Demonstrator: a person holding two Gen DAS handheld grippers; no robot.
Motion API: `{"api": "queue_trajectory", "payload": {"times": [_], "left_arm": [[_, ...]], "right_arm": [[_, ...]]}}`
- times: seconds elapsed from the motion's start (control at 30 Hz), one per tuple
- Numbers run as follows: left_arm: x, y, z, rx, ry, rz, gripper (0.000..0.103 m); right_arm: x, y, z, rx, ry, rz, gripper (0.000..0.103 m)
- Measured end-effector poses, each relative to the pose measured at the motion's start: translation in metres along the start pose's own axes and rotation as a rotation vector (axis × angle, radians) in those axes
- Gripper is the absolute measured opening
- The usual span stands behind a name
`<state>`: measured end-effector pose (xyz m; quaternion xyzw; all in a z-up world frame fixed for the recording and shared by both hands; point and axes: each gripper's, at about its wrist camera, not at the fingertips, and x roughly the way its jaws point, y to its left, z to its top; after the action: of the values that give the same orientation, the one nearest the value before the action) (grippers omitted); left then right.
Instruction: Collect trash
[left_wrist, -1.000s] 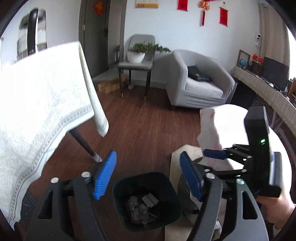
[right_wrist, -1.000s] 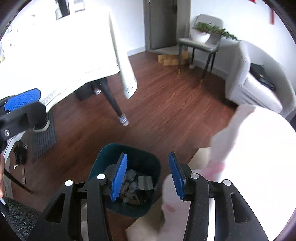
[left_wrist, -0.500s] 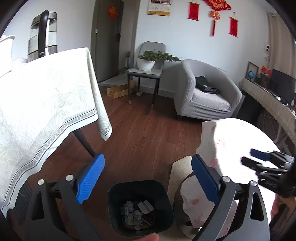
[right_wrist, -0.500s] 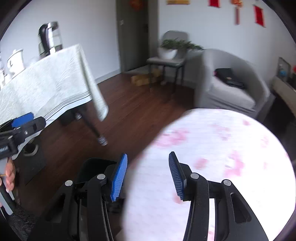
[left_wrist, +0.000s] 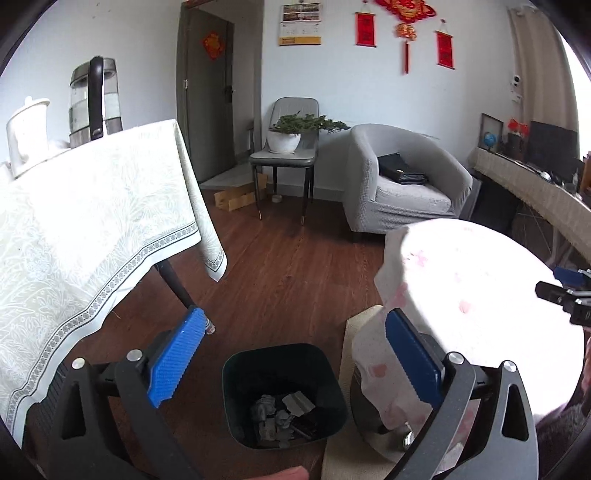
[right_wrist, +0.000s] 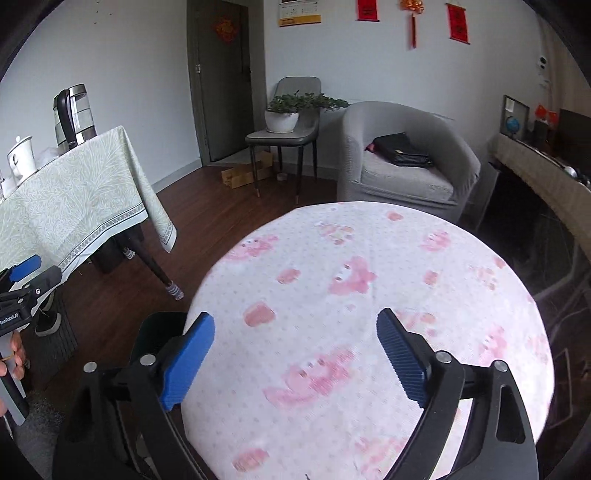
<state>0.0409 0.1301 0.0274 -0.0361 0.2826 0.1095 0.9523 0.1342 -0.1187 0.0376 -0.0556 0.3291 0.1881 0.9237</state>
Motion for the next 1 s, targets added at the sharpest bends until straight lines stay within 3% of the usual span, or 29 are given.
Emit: {"api": "queue_trajectory", "payload": {"times": [0.2,0.57,1.0], "left_arm": [[-0.011,-0.01,-0.02,0.031,0.018,0.038,0.1],[-0.024,-0.018,-0.044,0.056,0.011,0.049,0.1],[-0.032,-0.027,-0.055,0.092,0.012,0.065,0.1]], "right_arm": [[-0.026,-0.024,-0.028,0.051,-0.015,-0.036,0.099],[-0.06,-0.05,-0.065,0.115,-0.05,-0.063,0.099],[-0.077,-0.048,-0.077,0.096,-0.107,-0.006,0.099]]}}
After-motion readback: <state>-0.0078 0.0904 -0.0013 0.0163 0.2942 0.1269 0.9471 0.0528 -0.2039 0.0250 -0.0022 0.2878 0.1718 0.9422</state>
